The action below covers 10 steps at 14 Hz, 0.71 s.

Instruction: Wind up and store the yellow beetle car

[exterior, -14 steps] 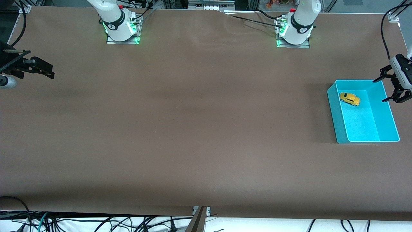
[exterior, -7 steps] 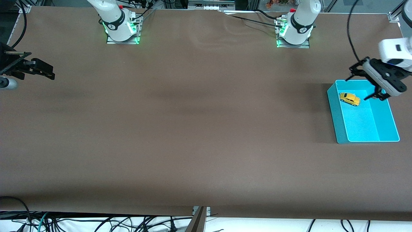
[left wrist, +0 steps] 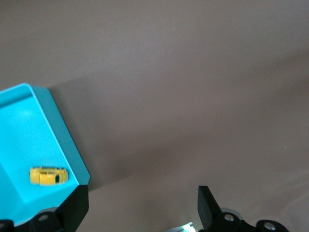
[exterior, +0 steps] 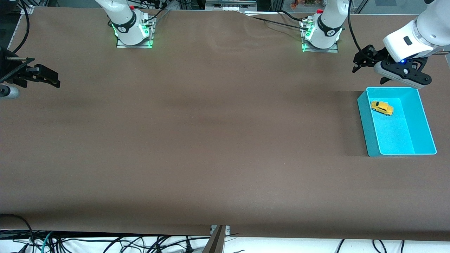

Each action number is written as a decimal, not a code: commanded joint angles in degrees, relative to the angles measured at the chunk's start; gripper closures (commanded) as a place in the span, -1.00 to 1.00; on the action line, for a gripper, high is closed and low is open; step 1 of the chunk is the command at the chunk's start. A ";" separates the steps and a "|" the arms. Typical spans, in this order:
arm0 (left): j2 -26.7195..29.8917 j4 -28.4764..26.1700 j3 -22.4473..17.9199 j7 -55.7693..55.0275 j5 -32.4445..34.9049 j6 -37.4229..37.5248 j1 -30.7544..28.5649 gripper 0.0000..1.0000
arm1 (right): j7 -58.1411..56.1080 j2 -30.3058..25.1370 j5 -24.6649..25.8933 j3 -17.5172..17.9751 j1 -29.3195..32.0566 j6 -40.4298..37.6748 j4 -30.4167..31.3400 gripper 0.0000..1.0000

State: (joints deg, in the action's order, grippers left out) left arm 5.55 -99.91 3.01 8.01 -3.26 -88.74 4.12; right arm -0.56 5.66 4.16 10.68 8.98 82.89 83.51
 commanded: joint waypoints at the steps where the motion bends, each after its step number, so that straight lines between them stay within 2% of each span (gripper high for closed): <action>1: -3.70 6.47 2.25 -16.30 4.39 4.97 1.59 -1.00 | 0.04 0.41 -0.91 0.04 0.25 -0.01 -1.07 -1.00; 3: -4.05 8.23 2.96 -16.46 7.47 4.81 1.59 -1.00 | 0.04 0.41 -0.91 0.04 0.25 -0.01 -1.07 -1.00; 4: -4.75 8.94 2.79 -11.40 10.01 4.54 1.42 -1.00 | 0.04 0.41 -0.91 0.04 0.25 -0.01 -1.07 -1.00; 5: -4.76 9.12 2.70 -5.09 10.03 4.54 0.98 -1.00 | 0.04 0.41 -0.91 0.04 0.25 -0.01 -0.99 -1.00; 6: -4.76 9.03 2.09 -3.54 8.47 4.54 0.80 -1.00 | 0.04 0.41 -0.91 0.04 0.25 -0.01 -1.07 -1.00; 8: -4.93 8.94 -1.59 -12.52 0.40 4.45 0.97 -1.00 | 0.04 0.41 -0.91 0.04 0.25 -0.01 -1.07 -1.00; 10: -4.85 8.94 -0.82 -21.51 2.11 4.54 1.41 -1.00 | -0.05 0.41 -0.91 0.04 0.25 -0.09 -0.98 -1.00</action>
State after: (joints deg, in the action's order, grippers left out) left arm 1.62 -92.97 2.04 -6.38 -0.91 -85.61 5.05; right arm -0.56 5.68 4.16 10.68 8.98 82.92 83.46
